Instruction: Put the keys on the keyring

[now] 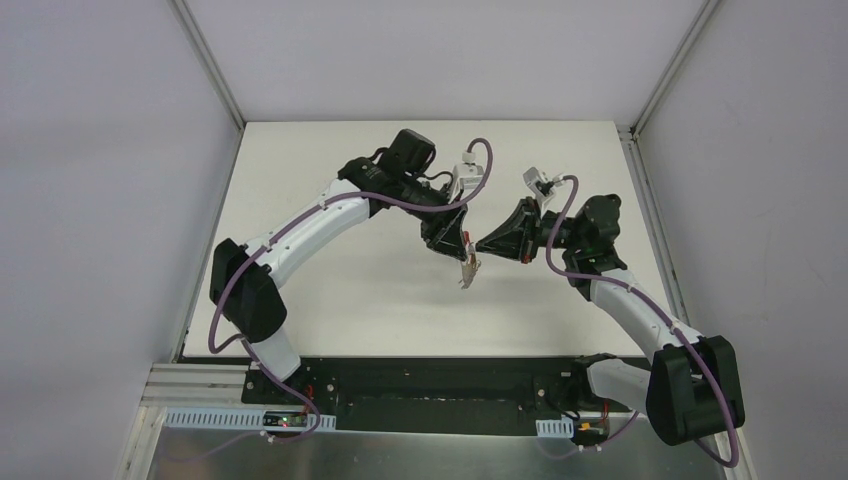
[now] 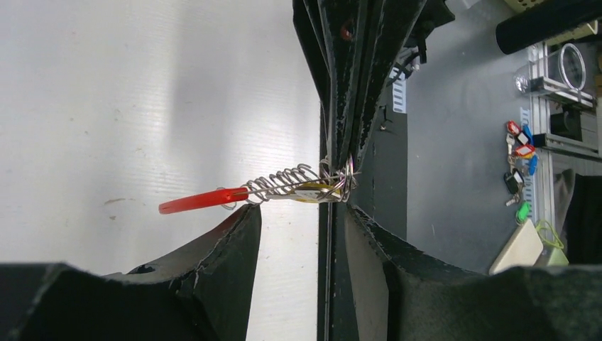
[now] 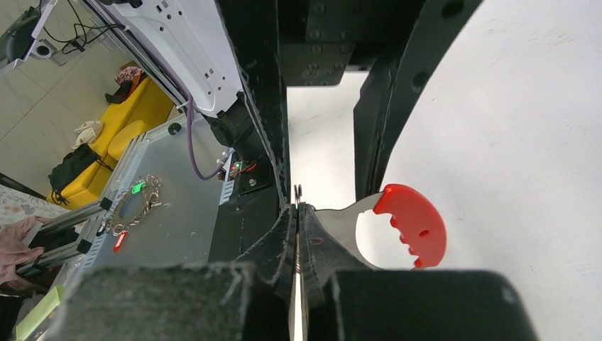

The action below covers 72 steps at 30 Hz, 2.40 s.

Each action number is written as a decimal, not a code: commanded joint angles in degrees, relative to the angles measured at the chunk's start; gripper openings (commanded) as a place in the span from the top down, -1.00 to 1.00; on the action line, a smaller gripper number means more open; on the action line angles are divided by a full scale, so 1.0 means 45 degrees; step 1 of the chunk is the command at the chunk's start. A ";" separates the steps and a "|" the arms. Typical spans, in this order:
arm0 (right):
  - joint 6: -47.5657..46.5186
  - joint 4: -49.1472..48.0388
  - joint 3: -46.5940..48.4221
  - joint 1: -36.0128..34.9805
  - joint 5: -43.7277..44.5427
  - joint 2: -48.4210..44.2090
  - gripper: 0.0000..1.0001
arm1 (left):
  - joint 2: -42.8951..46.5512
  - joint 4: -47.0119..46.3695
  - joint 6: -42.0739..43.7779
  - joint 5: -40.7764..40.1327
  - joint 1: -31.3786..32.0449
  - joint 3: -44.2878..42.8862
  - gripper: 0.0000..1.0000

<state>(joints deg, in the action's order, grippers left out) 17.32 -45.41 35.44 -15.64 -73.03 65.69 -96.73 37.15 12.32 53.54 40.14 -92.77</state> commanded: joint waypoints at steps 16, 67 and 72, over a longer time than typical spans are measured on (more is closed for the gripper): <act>0.0155 -0.0925 0.0143 0.0189 -0.0018 -0.0163 1.00 | 0.0766 -0.5420 -0.2365 0.2383 0.0156 0.3023 0.07; -0.0072 -0.0731 0.0083 0.0428 0.0000 -0.0224 1.00 | 0.0113 -0.7703 -0.5237 0.2864 0.0318 0.3670 0.64; -0.0275 -0.0556 0.0093 0.0416 -0.0001 -0.0222 1.00 | 0.0270 -0.7462 -0.5018 0.2986 0.0251 0.3745 0.82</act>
<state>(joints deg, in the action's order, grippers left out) 17.39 -45.78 35.33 -13.74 -72.27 65.69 -96.31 4.86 -10.37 65.45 41.28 -75.75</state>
